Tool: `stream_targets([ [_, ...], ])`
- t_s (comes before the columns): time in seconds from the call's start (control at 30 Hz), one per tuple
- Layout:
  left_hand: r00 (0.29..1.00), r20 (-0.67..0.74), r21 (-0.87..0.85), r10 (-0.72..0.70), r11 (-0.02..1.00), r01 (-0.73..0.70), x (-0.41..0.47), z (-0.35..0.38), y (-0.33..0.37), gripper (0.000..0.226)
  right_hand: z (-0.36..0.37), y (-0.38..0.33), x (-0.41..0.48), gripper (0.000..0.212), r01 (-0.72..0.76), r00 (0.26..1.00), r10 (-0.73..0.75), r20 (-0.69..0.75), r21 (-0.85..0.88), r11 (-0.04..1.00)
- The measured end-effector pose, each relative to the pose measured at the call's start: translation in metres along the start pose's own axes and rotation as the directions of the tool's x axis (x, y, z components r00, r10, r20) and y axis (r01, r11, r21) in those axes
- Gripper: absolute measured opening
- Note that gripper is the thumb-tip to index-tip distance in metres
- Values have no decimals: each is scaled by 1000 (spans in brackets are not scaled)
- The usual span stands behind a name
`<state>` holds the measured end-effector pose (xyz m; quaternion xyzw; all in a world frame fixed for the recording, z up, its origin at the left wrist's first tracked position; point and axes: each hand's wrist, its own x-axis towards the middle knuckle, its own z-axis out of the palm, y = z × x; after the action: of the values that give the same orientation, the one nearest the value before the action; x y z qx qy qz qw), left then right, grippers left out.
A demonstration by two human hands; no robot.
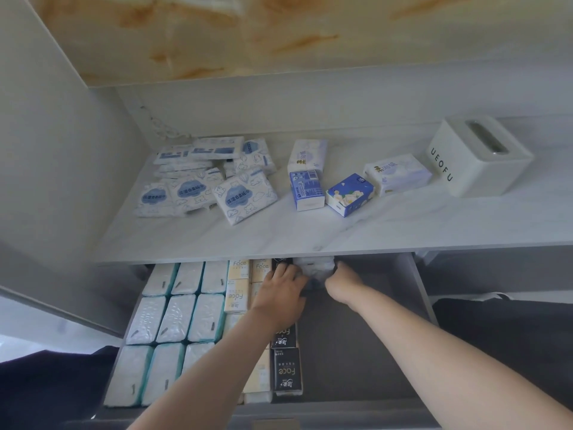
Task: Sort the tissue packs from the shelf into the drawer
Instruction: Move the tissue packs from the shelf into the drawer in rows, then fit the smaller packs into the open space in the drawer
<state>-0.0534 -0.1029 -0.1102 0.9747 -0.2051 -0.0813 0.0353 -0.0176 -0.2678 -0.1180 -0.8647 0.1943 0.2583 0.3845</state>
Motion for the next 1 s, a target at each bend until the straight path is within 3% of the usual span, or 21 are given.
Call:
stream_targets([
  [0.17,999,-20,-208,-35,978,30,-25,-22,-7,35,-10,-5,-38,44,-2,999,-7,-34,-266,964],
  [0.27,997,46,-351,-62,933,74,-52,-33,-8,21,-2,-12,-61,45,135,986,-64,151,-525,840],
  [0.33,985,163,-384,-56,916,116,-73,-37,-9,16,8,-16,-83,35,205,939,34,342,-635,745],
  [0.43,904,427,-405,8,896,184,-100,-42,-9,23,21,-9,-115,26,258,792,197,578,-610,749],
  [0.53,755,651,-406,81,877,256,-115,-43,-5,25,25,-3,-133,25,303,761,223,609,-638,708],
  [0.7,706,702,-403,89,868,291,-126,-40,-2,26,19,-1,-138,30,333,729,229,645,-627,704],
  [0.87,603,791,-387,104,848,361,-128,-42,5,31,21,1,-145,30,313,678,300,671,-633,708],
  [1.0,534,835,-353,133,874,334,-127,-40,11,33,35,0,-145,29,323,666,318,675,-645,693],
])
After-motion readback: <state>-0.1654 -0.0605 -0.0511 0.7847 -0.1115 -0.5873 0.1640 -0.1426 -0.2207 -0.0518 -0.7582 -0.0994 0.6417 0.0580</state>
